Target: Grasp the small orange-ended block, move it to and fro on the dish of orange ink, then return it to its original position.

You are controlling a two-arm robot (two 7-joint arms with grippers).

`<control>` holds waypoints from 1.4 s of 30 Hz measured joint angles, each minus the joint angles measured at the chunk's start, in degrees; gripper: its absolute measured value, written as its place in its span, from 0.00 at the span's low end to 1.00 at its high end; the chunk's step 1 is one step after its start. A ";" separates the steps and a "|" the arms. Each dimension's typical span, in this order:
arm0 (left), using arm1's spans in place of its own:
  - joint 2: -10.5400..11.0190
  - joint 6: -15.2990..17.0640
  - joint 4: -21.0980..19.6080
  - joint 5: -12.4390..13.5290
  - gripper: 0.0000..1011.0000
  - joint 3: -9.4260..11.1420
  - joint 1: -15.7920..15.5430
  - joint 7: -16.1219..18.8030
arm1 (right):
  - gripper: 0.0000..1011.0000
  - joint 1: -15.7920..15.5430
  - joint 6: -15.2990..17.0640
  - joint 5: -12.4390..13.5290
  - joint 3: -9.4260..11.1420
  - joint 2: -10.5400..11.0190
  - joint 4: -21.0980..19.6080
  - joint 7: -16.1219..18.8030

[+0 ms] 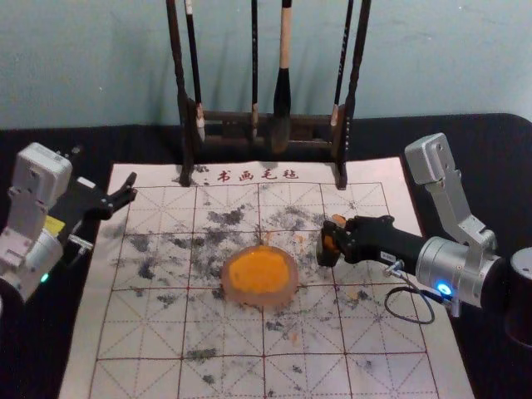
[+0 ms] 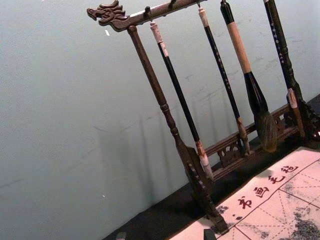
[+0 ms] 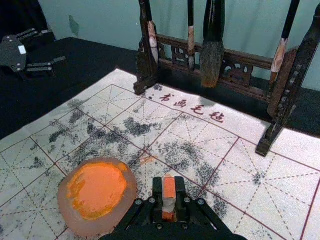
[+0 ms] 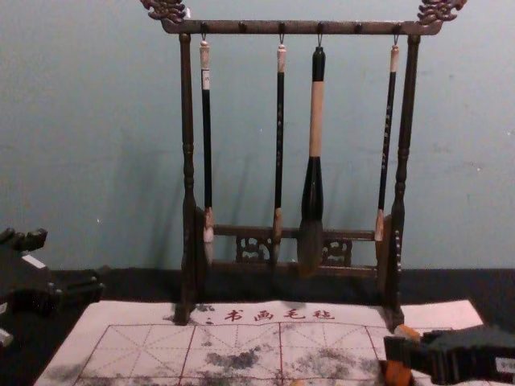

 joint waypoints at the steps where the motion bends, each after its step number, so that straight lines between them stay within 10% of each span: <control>1: 0.00 0.00 0.00 0.00 0.99 0.00 0.00 0.00 | 0.11 0.00 0.00 -0.07 -0.03 -0.01 0.04 -0.01; 30: 0.00 0.00 0.00 0.00 0.99 0.00 0.00 0.00 | 0.11 0.10 -0.21 -1.85 -0.48 -0.38 0.67 -0.24; 42: 0.00 0.00 0.00 0.00 0.99 0.00 0.00 0.00 | 0.47 0.08 -0.21 -1.74 -0.42 -0.38 0.64 -0.24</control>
